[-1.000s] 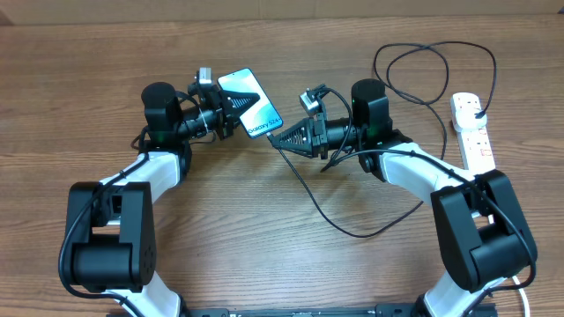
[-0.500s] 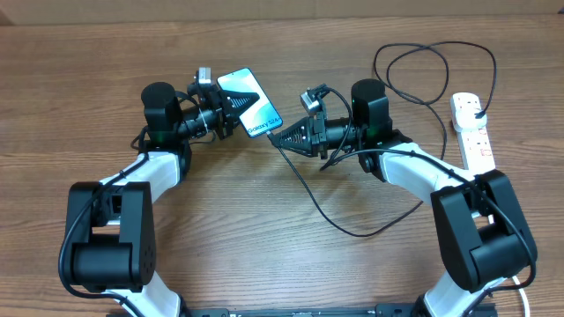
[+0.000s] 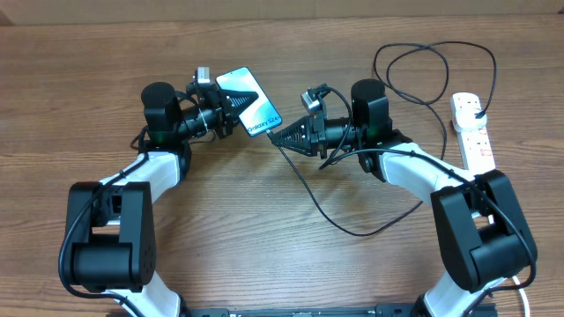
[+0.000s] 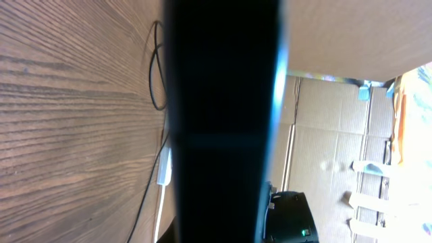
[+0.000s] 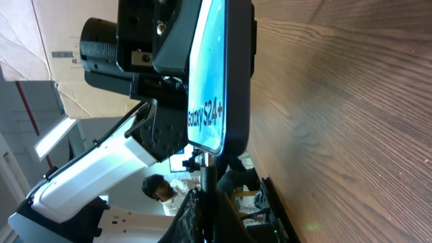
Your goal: Plug charger to phone and switch on socket
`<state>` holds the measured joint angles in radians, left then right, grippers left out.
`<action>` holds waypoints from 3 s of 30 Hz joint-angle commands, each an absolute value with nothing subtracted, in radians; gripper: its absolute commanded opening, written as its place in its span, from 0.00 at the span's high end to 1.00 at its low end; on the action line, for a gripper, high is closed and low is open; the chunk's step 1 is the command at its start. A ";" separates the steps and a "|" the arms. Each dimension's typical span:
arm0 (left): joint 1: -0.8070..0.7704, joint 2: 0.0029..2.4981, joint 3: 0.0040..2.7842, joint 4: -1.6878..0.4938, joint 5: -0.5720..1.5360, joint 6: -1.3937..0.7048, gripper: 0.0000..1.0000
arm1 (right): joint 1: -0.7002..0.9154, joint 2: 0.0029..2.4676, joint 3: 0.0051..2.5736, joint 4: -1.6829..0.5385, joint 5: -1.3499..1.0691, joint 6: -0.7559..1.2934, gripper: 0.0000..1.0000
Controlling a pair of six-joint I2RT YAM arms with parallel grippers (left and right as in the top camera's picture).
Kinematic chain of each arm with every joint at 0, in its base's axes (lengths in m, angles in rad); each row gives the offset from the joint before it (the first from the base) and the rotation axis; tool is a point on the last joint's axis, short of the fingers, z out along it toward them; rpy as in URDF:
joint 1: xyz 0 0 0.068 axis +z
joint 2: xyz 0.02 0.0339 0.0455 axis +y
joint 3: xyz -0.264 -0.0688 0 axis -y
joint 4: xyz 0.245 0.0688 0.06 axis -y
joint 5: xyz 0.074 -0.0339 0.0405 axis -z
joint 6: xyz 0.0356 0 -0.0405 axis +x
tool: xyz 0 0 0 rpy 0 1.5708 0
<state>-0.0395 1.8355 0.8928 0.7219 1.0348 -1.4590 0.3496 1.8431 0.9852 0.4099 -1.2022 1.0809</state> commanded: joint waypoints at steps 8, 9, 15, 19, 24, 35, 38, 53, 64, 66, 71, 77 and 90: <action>-0.052 1.826 0.905 0.730 1.065 -1.440 0.96 | 0.352 1.844 0.974 0.435 -1.099 1.115 0.96; -0.054 1.826 0.905 0.730 1.063 -1.440 0.96 | 0.352 1.844 0.974 0.445 -1.099 1.123 0.96; -0.070 1.826 0.905 0.730 1.051 -1.440 0.96 | 0.352 1.844 0.974 0.496 -1.081 1.153 0.96; -0.081 1.826 0.905 0.731 1.039 -1.445 0.96 | 0.353 1.844 0.974 0.496 -1.074 1.153 0.96; -0.090 1.826 0.905 0.740 1.028 -1.492 0.96 | 0.354 1.844 0.974 0.494 -1.048 1.152 0.96; -0.101 1.826 0.905 0.801 1.048 -1.574 0.96 | 0.354 1.844 0.974 0.493 -1.022 1.125 0.96; -0.101 1.826 0.905 0.802 1.056 -1.570 0.96 | 0.354 1.844 0.974 0.493 -1.040 1.126 0.96; -0.006 1.826 0.905 0.801 1.007 -1.533 0.96 | 0.334 1.844 0.974 0.516 -1.191 1.100 0.96; -0.048 1.826 0.905 0.801 0.937 -1.533 0.96 | 0.338 1.844 0.974 0.572 -1.180 1.130 0.96; -0.054 1.826 0.905 0.801 0.934 -1.534 0.96 | 0.338 1.844 0.974 0.572 -1.179 1.130 0.96; -0.055 1.826 0.905 0.801 0.934 -1.534 0.96 | 0.338 1.844 0.974 0.571 -1.164 1.130 0.96; -0.057 1.826 0.905 0.801 0.935 -1.536 0.96 | 0.338 1.844 0.974 0.570 -1.145 1.140 0.96; -0.062 1.826 0.905 0.802 0.935 -1.542 0.96 | 0.338 1.844 0.974 0.570 -1.116 1.161 0.96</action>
